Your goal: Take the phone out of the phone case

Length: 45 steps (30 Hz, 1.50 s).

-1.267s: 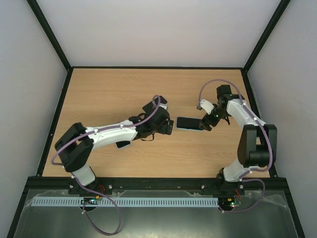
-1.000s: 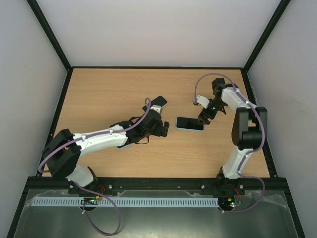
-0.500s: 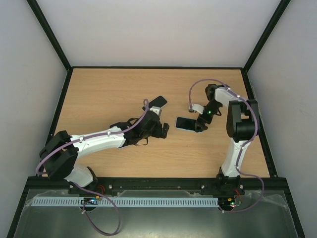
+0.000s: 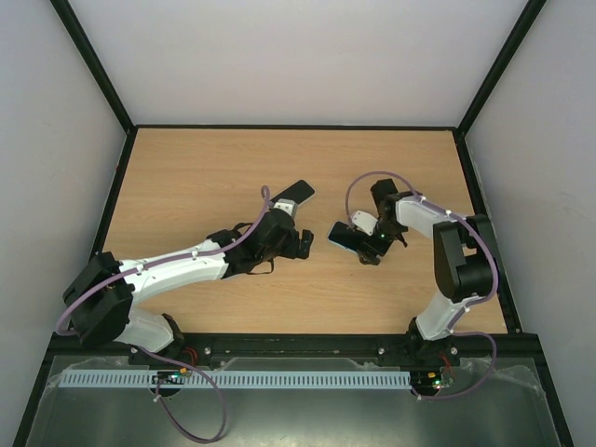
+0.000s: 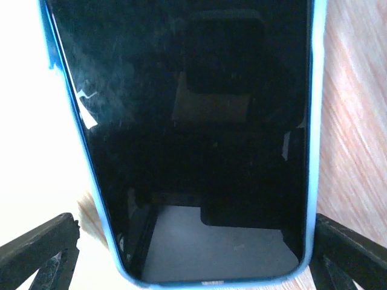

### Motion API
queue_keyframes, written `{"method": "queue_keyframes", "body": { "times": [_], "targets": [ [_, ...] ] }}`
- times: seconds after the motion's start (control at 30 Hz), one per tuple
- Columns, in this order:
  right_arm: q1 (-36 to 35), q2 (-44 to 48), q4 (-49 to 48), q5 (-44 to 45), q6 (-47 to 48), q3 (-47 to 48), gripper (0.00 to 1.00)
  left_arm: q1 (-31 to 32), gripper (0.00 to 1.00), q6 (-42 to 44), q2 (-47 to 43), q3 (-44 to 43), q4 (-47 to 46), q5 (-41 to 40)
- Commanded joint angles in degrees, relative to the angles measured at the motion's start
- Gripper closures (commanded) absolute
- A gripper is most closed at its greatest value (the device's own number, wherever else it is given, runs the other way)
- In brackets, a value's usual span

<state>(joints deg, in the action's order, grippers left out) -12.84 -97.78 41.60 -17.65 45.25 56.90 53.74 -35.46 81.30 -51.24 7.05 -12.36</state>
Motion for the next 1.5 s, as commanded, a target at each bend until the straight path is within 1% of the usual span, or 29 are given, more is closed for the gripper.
{"method": "queue_keyframes", "body": {
  "times": [0.0,0.2,0.27,0.3,0.5,0.57,0.67,0.8,0.9,1.07,1.13,1.2,1.27,1.37,1.47],
  "targets": [
    [-3.1,-0.7,-5.6,3.0,-6.4,-2.3,0.03,0.2,0.00,-0.4,-0.8,0.4,1.7,-1.4],
    [-4.0,-2.4,-6.5,4.7,-7.2,-0.9,0.02,0.2,0.00,-0.6,-0.6,0.6,1.9,-2.1],
    [-4.0,-2.6,-6.0,5.2,-6.7,-0.7,0.00,0.2,0.00,-0.8,-0.7,0.6,2.0,-2.2],
    [-4.0,-2.6,-5.5,5.4,-6.3,-0.5,0.02,0.2,0.00,-0.8,-0.7,0.6,1.9,-2.2],
    [-4.6,-2.4,-2.3,7.3,-5.4,-0.6,0.21,0.2,0.00,-1.5,-0.6,0.6,1.8,-2.3],
    [-4.8,-1.8,-1.6,7.3,-6.0,-0.7,0.31,0.2,0.00,-1.8,-0.4,0.6,1.5,-2.3],
    [-4.7,0.4,-1.1,6.8,-7.8,0.1,0.37,0.2,0.00,-2.3,-0.1,0.6,0.9,-2.3],
    [-4.8,6.4,0.1,3.5,-11.6,3.0,0.41,-0.1,0.00,-3.8,0.6,-0.6,0.8,-2.7],
    [-4.7,11.4,-0.3,-2.4,-15.9,6.0,0.42,-0.9,0.00,-5.4,1.0,-1.7,-0.5,-2.5],
    [-4.8,15.9,-3.2,-10.5,-23.8,8.8,0.45,-1.2,0.00,-5.3,0.1,-3.2,-6.1,-0.4],
    [-4.7,17.1,-5.0,-12.8,-25.9,8.3,0.48,-1.2,0.02,-5.7,-1.0,-2.7,-9.6,0.4],
    [-4.8,18.5,-7.8,-13.4,-28.2,6.9,0.51,-1.2,0.06,-6.7,-1.8,-1.9,-14.4,1.1],
    [-4.8,20.0,-10.7,-13.3,-29.7,4.8,0.53,-1.2,0.11,-8.5,-2.1,-1.3,-17.8,1.7],
    [-4.7,22.9,-14.5,-13.7,-31.8,1.7,0.53,-1.2,0.16,-12.2,-1.0,-1.8,-20.7,1.4],
    [-4.7,25.6,-17.5,-14.3,-34.0,-0.9,0.54,-2.0,0.22,-17.2,1.2,-3.5,-20.9,1.0]
  ]
}}
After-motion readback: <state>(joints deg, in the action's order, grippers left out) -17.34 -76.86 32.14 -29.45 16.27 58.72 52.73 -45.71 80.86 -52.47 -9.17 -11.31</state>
